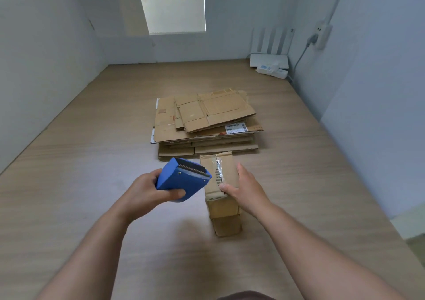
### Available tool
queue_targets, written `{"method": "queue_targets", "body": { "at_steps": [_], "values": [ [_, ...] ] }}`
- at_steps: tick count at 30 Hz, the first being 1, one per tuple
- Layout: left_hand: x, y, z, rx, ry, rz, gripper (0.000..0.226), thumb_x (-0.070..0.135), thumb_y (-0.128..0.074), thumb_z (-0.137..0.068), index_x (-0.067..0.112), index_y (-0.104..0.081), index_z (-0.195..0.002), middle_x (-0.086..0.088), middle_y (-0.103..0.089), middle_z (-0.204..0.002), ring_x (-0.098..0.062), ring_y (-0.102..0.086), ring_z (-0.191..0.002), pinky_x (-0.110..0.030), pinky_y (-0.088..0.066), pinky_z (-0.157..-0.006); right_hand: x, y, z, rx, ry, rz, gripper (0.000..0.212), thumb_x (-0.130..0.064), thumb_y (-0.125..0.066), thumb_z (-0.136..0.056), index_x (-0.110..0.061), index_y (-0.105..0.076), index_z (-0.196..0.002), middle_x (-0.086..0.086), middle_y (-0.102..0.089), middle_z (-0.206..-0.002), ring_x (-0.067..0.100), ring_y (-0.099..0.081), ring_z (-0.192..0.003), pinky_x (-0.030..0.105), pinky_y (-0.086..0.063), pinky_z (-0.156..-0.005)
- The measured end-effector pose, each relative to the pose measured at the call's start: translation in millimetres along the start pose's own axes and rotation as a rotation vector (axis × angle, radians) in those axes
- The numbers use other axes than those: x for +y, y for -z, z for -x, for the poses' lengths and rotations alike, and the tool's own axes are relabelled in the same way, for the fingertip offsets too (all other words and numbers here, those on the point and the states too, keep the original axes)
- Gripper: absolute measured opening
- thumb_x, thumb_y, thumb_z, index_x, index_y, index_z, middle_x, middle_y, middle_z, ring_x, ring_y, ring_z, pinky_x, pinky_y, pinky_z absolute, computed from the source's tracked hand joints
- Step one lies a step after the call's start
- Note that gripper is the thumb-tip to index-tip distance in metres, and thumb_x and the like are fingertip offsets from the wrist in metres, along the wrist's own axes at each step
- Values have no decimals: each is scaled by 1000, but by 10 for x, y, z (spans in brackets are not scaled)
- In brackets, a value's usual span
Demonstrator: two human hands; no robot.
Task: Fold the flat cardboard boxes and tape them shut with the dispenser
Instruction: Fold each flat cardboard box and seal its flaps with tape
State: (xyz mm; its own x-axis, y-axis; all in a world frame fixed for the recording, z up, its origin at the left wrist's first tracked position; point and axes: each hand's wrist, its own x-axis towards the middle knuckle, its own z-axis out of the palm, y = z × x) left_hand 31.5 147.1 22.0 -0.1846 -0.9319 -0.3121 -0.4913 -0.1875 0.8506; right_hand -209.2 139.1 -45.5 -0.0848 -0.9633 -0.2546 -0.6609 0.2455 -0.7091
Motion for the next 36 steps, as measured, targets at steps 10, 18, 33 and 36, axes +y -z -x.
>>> {"method": "queue_targets", "body": {
  "at_steps": [10, 18, 33, 36],
  "values": [
    [139, -20, 99, -124, -23, -46, 28, 13, -74, -80, 31, -62, -98, 6, -68, -94, -11, -63, -84, -13, -46, -64, -288, 348, 258, 56, 283, -370, 43, -35, -52, -95, -21, -48, -136, -2, -52, -132, 9, -49, -120, 29, -43, -103],
    [210, 0, 94, -158, 9, -76, 50, 52, -77, -52, 33, -66, -97, 10, -71, -86, -12, -65, -84, -21, -48, -68, -531, 379, 379, 27, 414, -360, 11, -11, -64, -88, -14, -63, -78, -4, -58, -74, 7, -49, -66, 20, -42, -63],
    [298, 683, 180, -282, 179, -339, 105, 84, -73, -8, 13, -73, -86, -6, -75, -78, -24, -72, -71, -35, -52, -71, -56, 431, 443, 277, -31, -692, 22, -6, -65, -86, -9, -62, -65, 0, -57, -55, 9, -40, -40, 20, -37, -44],
    [269, 750, 151, -269, 223, -403, 101, 84, -73, -6, 16, -75, -81, -4, -75, -76, -23, -72, -68, -34, -52, -69, 31, 383, 414, 254, -77, -639, 19, -7, -66, -86, -6, -63, -67, 0, -58, -57, 8, -39, -37, 19, -38, -41]
  ]
}}
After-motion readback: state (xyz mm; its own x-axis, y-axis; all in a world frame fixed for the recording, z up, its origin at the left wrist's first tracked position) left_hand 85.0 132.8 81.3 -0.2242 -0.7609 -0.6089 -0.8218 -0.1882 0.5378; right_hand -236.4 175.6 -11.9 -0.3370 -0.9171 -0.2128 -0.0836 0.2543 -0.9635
